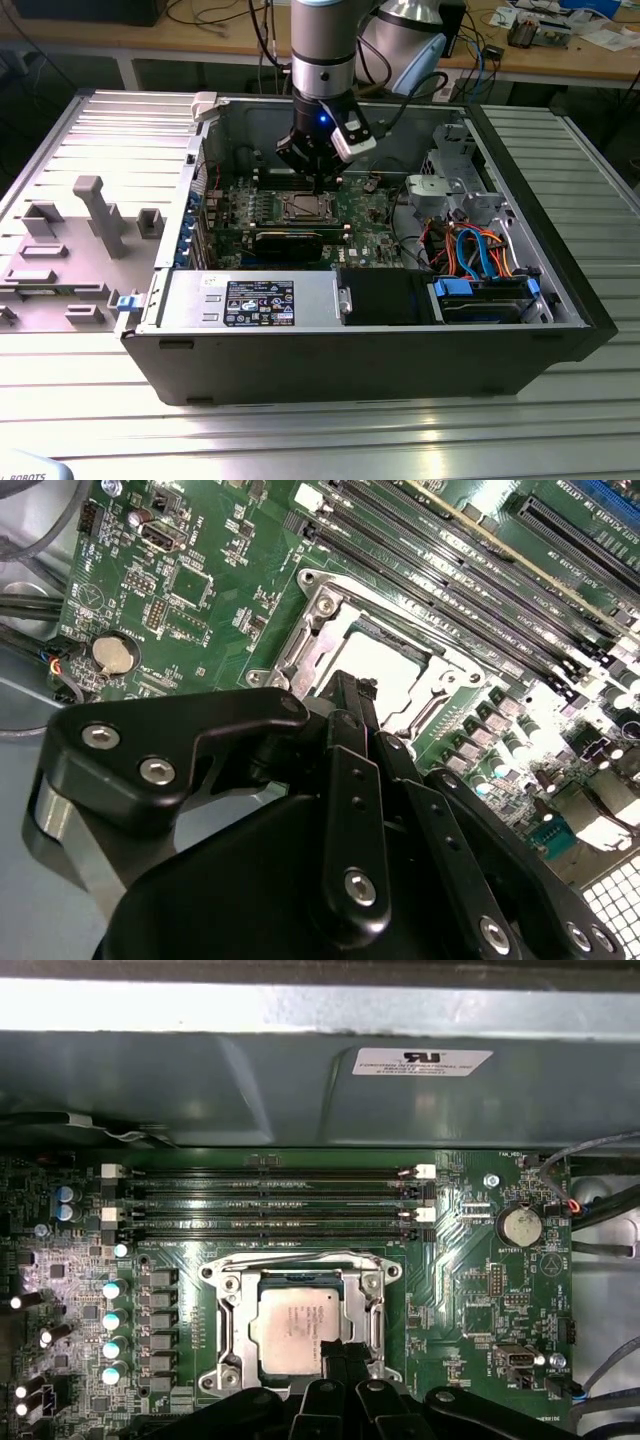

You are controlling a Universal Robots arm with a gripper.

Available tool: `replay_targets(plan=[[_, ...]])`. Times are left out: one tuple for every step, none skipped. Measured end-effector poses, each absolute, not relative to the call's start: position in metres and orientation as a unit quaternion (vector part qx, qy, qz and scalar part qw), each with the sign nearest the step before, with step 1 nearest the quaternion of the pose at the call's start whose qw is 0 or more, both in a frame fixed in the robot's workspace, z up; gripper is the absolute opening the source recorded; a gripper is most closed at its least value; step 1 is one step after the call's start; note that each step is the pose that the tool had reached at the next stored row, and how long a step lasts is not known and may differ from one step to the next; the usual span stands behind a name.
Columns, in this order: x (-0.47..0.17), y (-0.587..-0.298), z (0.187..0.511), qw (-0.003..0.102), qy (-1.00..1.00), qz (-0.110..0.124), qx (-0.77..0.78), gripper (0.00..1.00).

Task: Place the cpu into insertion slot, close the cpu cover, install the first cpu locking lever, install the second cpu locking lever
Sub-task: 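Install the second cpu locking lever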

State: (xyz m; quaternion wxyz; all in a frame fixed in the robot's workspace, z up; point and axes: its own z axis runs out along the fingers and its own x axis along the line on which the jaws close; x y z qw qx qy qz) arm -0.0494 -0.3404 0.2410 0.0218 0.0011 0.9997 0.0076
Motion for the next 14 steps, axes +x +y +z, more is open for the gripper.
replay_targets(plan=[[-0.0496, -0.3408, 0.2411, 0.022, 1.0, 0.008, 0.001, 0.11], [-0.0498, -0.3416, 0.2411, 0.022, 1.0, 0.007, 0.001, 0.11], [-0.0497, -0.3433, 0.2409, 0.022, 1.0, 0.007, 0.002, 0.11], [-0.0498, -0.3449, 0.2409, 0.021, 1.0, 0.007, 0.002, 0.11], [-0.0498, -0.3481, 0.2406, 0.021, 1.0, 0.007, 0.002, 0.11], [-0.0497, -0.3487, 0.2405, 0.021, 1.0, 0.007, 0.002, 0.11], [-0.0497, -0.3487, 0.2405, 0.021, 1.0, 0.008, 0.002, 0.11], [-0.0497, -0.3487, 0.2405, 0.021, 1.0, 0.007, 0.002, 0.11], [-0.0498, -0.3487, 0.2405, 0.021, 1.0, 0.007, 0.002, 0.11], [-0.0498, -0.3488, 0.2405, 0.021, 1.0, 0.007, 0.002, 0.11], [-0.0497, -0.3488, 0.2406, 0.021, 1.0, 0.007, 0.002, 0.11], [-0.0497, -0.3488, 0.2405, 0.021, 1.0, 0.007, 0.002, 0.11], [-0.0497, -0.3489, 0.2405, 0.021, 1.0, 0.007, 0.002, 0.11], [-0.0497, -0.3489, 0.2406, 0.021, 1.0, 0.007, 0.002, 0.11]])
